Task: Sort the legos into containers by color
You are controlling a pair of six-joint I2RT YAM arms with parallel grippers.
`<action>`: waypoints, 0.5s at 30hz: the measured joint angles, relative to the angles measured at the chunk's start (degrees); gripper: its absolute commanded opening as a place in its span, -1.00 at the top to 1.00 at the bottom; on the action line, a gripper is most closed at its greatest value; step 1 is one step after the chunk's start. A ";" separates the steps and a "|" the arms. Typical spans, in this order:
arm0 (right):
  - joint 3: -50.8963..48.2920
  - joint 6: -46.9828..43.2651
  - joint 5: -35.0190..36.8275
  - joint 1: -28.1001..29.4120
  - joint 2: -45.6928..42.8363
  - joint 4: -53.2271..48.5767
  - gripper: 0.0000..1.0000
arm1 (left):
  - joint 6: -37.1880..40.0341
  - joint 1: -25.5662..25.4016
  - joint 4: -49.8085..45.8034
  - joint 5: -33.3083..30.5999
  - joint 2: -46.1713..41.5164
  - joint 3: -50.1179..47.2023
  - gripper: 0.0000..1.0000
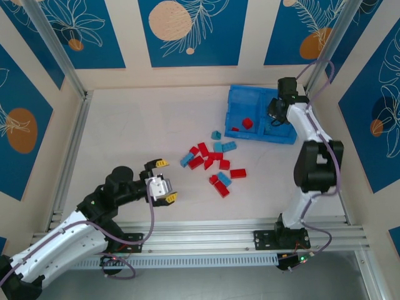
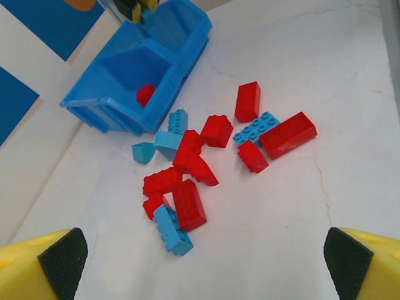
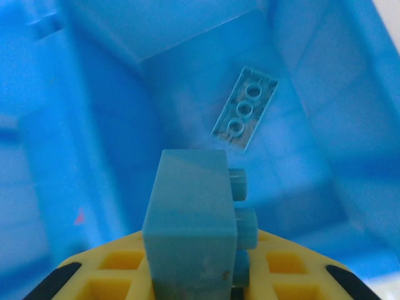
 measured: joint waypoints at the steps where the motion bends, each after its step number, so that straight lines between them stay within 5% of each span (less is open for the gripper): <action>1: 1.92 -0.15 0.00 -0.68 2.86 -0.50 0.44 | -0.07 0.04 0.17 -0.39 -0.02 -0.04 -1.00; 8: 9.20 -1.01 -1.20 -2.69 12.31 -5.57 0.08 | -2.10 0.11 1.79 -1.57 0.44 -0.15 -1.00; 15: 3.85 -0.28 -3.52 -2.56 4.59 -6.99 -0.05 | -5.75 0.15 4.81 -0.37 2.45 -0.15 -1.00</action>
